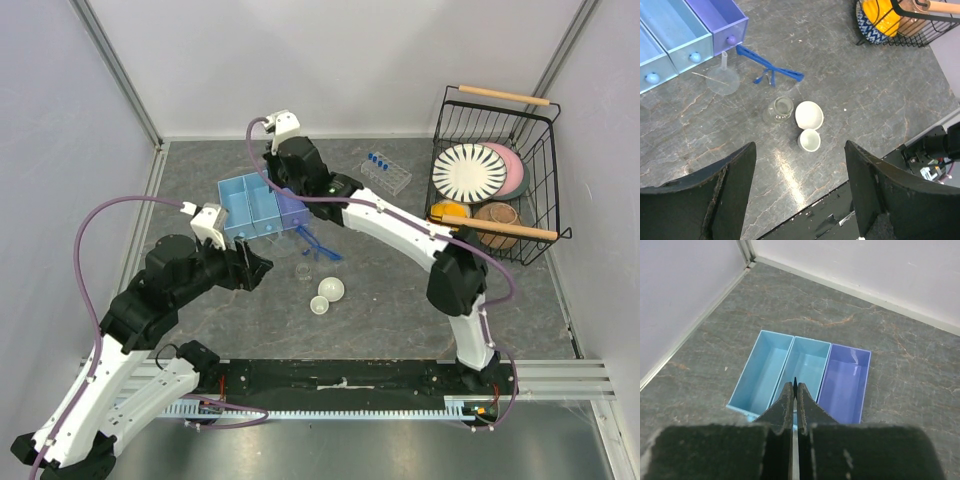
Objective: Organize the chemistry lab equipment
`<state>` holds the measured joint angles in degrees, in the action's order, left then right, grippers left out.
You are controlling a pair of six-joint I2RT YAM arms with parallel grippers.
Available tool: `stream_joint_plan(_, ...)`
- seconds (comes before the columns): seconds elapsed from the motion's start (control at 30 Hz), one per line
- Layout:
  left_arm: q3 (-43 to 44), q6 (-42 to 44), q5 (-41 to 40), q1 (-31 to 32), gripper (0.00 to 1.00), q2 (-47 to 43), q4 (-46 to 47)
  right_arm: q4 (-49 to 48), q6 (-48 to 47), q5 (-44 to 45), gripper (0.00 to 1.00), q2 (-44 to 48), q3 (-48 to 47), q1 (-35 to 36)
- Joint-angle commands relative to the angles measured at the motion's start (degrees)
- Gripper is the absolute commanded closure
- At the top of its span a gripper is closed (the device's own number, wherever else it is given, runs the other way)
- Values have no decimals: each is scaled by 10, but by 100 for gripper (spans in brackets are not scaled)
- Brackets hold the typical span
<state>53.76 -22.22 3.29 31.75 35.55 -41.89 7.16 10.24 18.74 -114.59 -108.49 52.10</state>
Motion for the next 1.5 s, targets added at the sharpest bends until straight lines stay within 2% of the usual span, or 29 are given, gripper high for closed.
stream_joint_plan(0.0,-1,29,45,2,22,3,20,12,38,-62,100,-69,-99,-34)
stream_joint_plan(0.23,-39,17,86,2,22,-11,44,35,58,-93,100,-148,-160,-89)
stream_joint_plan(0.43,-54,19,99,2,22,-6,50,80,52,-108,100,-187,-200,-103)
stream_joint_plan(1.1,-57,33,107,2,22,8,72,143,69,-154,99,-258,-208,-109)
stream_joint_plan(1.13,-57,33,109,2,22,9,73,145,70,-152,96,-260,-210,-110)
stream_joint_plan(1.17,-58,33,109,2,22,9,73,148,71,-151,89,-264,-212,-110)
stream_joint_plan(1.23,-58,33,109,2,22,8,73,154,72,-149,82,-268,-222,-110)
stream_joint_plan(1.27,-58,33,109,2,22,8,73,156,73,-148,70,-273,-225,-110)
stream_joint_plan(1.37,-58,34,109,2,22,7,71,157,74,-146,56,-278,-229,-110)
stream_joint_plan(1.47,-59,34,108,2,22,8,71,157,76,-146,47,-281,-234,-110)
